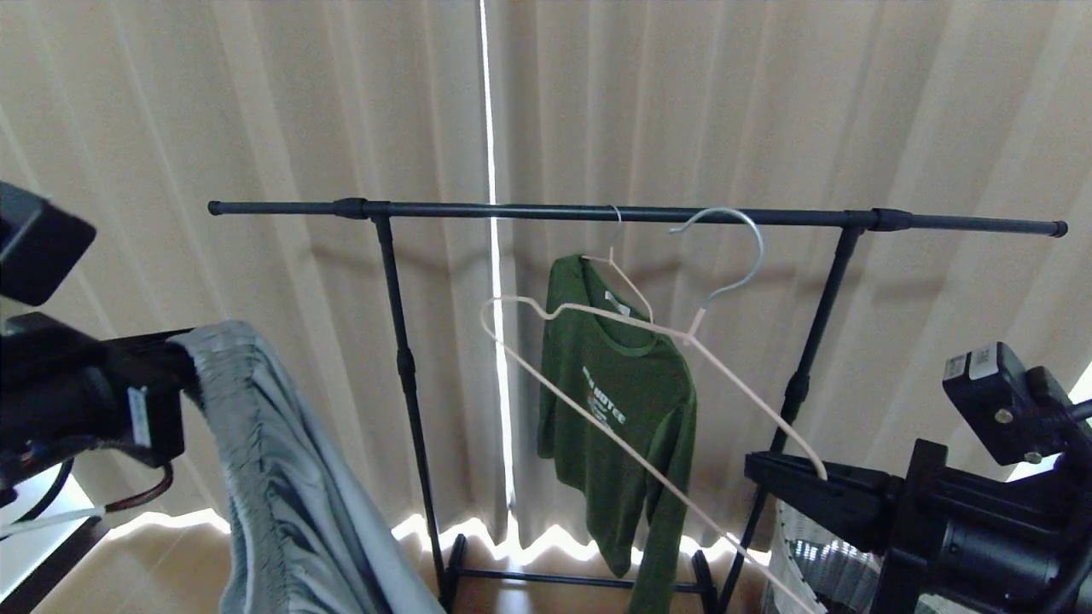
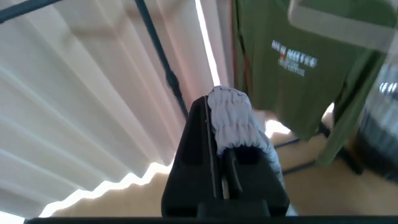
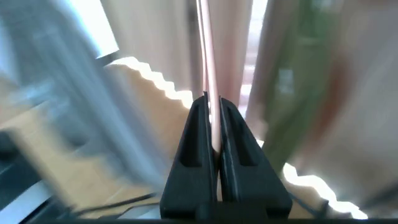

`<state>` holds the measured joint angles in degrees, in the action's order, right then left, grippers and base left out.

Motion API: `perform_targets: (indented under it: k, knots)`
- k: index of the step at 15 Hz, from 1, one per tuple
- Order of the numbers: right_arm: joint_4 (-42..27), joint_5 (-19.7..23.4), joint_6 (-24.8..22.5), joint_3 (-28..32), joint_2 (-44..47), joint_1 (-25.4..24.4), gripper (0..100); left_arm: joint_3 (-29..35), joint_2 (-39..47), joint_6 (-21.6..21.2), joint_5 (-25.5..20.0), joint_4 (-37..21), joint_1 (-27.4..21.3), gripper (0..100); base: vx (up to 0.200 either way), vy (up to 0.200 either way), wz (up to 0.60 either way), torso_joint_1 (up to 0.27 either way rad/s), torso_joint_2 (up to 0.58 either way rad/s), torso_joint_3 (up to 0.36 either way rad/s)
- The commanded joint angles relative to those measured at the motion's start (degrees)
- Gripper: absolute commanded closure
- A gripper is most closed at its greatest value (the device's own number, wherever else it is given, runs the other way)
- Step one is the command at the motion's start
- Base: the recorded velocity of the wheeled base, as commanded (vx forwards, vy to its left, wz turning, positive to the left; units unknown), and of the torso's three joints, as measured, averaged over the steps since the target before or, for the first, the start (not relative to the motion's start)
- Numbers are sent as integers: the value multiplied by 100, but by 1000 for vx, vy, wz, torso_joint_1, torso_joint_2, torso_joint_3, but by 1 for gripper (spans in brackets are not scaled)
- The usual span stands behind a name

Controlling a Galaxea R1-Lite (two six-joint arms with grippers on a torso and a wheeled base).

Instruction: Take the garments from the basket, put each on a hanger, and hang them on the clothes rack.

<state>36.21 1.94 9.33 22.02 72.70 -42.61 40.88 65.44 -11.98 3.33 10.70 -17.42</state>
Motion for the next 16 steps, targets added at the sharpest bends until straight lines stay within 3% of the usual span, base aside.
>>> perform_targets:
  k: [1, 7, 16]
  knots:
    - [0, 0, 8, 13, -2, -512, 100, 746, 962, 319, 520, -147, -473, 100, 0, 0, 0, 0, 0, 0]
    - [9, 26, 377, 84, 60, -1303, 100, 1283, 1814, 460, 1153, -112, -526, 100, 0, 0, 0, 0, 0, 0]
    - [44, 26, 412, 180, 200, -1479, 100, 1300, 1885, 425, 1662, -104, -605, 100, 0, 0, 0, 0, 0, 0]
